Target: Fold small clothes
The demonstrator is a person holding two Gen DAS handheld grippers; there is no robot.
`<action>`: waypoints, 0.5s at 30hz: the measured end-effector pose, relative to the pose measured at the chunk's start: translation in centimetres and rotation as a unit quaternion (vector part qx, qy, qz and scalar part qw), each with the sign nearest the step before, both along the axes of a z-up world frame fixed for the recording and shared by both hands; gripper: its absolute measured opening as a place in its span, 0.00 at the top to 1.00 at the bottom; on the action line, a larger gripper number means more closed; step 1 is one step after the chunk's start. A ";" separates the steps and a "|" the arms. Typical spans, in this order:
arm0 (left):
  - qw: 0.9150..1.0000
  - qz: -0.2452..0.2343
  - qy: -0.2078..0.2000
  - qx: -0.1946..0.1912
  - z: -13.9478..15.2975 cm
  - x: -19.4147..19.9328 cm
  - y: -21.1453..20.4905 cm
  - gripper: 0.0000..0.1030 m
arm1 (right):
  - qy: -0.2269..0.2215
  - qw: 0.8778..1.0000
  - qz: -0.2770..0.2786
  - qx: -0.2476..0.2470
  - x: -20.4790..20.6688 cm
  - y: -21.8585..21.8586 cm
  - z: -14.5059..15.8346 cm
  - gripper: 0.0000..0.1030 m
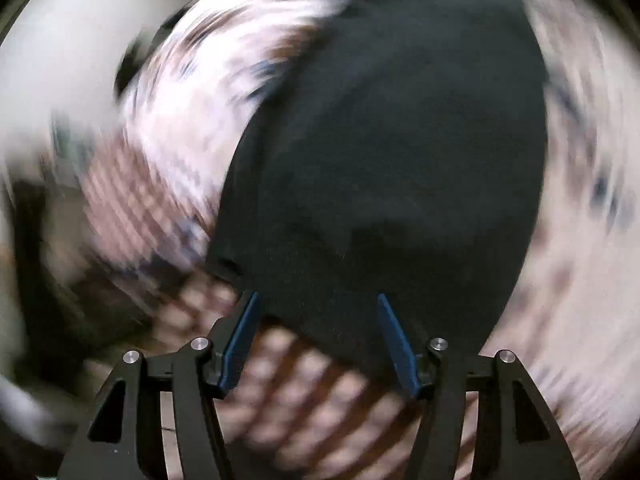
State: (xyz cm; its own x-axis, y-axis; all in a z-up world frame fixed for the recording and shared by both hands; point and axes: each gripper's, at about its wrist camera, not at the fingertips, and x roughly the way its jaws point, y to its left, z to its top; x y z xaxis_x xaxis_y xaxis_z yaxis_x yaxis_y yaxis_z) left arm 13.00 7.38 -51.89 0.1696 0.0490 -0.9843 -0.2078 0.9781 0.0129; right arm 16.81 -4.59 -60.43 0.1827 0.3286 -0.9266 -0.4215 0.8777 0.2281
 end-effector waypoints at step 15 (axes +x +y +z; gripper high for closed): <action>1.000 -0.013 -0.018 -0.004 1.5 -1.4 6.2 0.55 | -0.211 0.949 0.154 -0.180 -6.1 4.8 -2.5 0.87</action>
State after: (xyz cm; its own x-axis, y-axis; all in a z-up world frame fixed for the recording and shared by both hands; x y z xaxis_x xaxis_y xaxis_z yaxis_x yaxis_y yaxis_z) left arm 11.58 13.60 -50.40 0.2063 0.0362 -0.9778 -0.1827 0.9832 -0.0021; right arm 10.73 0.23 -62.96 0.5086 0.1026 -0.8549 -0.6571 0.6879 -0.3083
